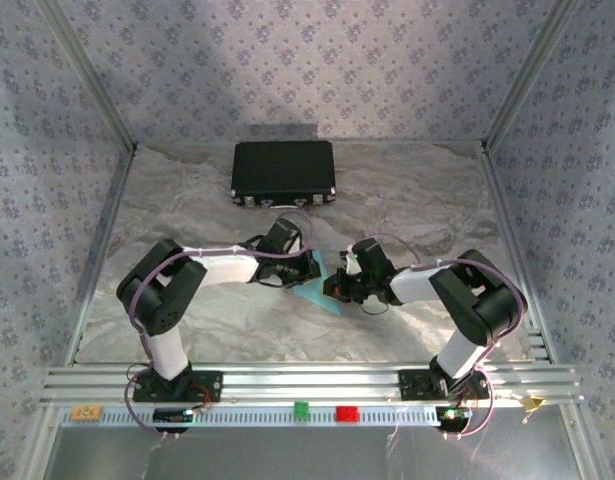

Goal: Fold a paper plane with a square sheet of paper (pick it up from the middle)
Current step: Fourth fold the wing at the center of the table.

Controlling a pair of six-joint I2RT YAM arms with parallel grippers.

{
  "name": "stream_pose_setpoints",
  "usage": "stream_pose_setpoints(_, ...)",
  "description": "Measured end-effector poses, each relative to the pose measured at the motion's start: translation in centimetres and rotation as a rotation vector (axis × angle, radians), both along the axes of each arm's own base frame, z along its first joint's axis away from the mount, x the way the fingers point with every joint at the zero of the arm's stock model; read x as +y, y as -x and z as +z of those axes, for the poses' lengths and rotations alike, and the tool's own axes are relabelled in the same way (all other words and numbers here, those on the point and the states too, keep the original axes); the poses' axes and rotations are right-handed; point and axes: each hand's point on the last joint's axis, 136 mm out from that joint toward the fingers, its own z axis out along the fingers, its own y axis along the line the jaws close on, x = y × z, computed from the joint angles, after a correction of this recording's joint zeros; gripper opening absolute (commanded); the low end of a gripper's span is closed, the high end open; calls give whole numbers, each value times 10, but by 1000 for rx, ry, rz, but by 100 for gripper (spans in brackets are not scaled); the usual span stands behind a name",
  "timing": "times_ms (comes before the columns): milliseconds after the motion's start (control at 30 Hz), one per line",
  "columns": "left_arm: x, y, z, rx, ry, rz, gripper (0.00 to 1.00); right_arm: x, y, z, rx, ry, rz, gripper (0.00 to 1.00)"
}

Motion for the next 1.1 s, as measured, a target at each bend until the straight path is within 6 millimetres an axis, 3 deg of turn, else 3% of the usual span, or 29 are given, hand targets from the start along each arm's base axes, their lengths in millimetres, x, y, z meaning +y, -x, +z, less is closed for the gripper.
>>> stream_pose_setpoints(133,0,5,-18,34,-14,6,6,0,0,0,3,-1,-2,0)
stream_pose_setpoints(500,5,-2,-19,45,-6,31,6,-1,0,0,6,-1,-4,0)
stream_pose_setpoints(1100,45,-44,-18,70,-36,128,6,6,-1,1,-4,-9,25,0)
